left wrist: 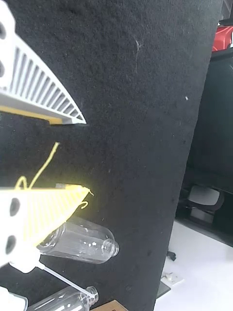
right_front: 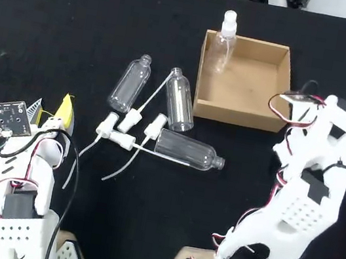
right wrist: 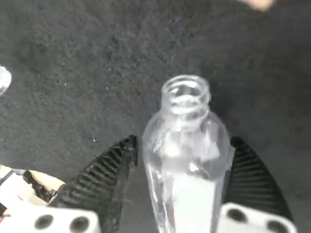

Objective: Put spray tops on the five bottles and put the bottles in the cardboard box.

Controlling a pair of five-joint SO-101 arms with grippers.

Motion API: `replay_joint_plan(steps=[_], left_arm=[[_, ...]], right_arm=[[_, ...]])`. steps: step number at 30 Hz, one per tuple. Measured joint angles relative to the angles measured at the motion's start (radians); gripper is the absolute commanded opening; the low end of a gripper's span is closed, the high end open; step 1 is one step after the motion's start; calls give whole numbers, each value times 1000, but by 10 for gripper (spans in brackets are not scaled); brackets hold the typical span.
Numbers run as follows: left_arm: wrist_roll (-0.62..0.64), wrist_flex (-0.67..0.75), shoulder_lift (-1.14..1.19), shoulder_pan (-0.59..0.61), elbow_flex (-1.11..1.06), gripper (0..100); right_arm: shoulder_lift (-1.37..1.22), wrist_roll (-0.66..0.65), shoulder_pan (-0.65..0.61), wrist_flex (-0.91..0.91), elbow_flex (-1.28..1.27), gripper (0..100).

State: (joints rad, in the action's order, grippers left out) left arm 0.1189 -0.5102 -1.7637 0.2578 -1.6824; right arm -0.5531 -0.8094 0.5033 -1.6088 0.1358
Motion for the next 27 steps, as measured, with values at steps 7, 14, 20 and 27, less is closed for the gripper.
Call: replay_joint_plan(steps=[7, 14, 20, 27], left_arm=[[0, 0, 0, 0, 0, 195], [0, 0, 0, 0, 0, 195], [0, 0, 0, 0, 0, 195], [0, 0, 0, 0, 0, 195]], right_arm=[[-23, 41, 18, 6, 18, 273], [-25, 3, 104, -25, 75, 218], [-25, 3, 213, -37, 135, 114], [-25, 216, 287, -46, 164, 243]])
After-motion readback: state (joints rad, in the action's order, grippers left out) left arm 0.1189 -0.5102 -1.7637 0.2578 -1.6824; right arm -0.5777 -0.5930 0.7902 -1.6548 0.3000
